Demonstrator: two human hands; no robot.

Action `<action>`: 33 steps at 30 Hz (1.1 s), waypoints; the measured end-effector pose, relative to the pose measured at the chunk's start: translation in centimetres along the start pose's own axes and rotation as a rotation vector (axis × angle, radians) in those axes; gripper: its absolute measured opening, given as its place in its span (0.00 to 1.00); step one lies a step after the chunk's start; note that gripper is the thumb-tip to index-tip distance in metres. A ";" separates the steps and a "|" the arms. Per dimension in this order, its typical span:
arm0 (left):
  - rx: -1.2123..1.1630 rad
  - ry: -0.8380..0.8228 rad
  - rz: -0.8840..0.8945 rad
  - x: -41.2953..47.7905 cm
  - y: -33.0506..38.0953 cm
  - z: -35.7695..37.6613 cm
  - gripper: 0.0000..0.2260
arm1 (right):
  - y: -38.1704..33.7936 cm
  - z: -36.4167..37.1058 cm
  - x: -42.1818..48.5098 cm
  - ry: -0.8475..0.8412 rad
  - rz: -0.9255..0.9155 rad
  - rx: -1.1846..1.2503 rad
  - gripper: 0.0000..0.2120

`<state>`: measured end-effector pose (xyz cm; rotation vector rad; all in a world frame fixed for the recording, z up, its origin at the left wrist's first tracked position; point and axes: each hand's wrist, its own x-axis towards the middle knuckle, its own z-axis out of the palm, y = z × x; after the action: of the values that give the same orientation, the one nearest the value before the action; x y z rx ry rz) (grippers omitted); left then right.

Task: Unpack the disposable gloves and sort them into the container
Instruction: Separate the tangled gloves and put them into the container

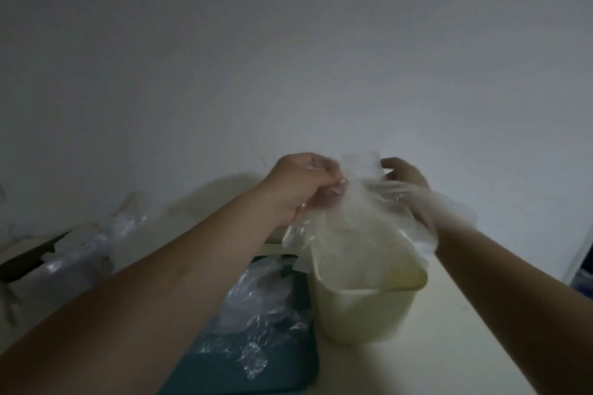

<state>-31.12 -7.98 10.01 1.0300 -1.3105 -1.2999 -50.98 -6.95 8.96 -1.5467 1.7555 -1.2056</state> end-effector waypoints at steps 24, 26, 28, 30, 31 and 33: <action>0.448 0.226 0.132 -1.2 -4.7 -5.0 0.06 | 3.7 8.6 -1.1 -0.740 -0.112 -1.019 0.29; 0.539 0.178 0.116 -3.0 -5.0 -6.9 0.04 | 2.8 8.3 -1.4 -0.771 -0.109 -1.060 0.28; 0.711 0.123 0.099 -4.8 -5.7 -9.0 0.04 | 0.9 7.6 -1.8 -0.769 -0.155 -1.082 0.27; 0.895 0.090 0.090 -6.3 -6.7 -11.1 0.02 | -1.1 6.6 -2.4 -0.660 -0.231 -1.076 0.26; 0.997 0.081 0.080 -6.9 -7.3 -12.0 0.02 | -1.9 6.2 -2.8 -0.582 -0.275 -1.068 0.25; 1.205 0.064 0.031 -8.1 -8.4 -13.6 0.06 | -3.5 6.3 -3.8 -0.431 -0.348 -0.987 0.23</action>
<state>-17.04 -2.78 0.27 1.7896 -2.0795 -0.3231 -43.10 -4.94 8.25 -2.4876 1.9000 0.0067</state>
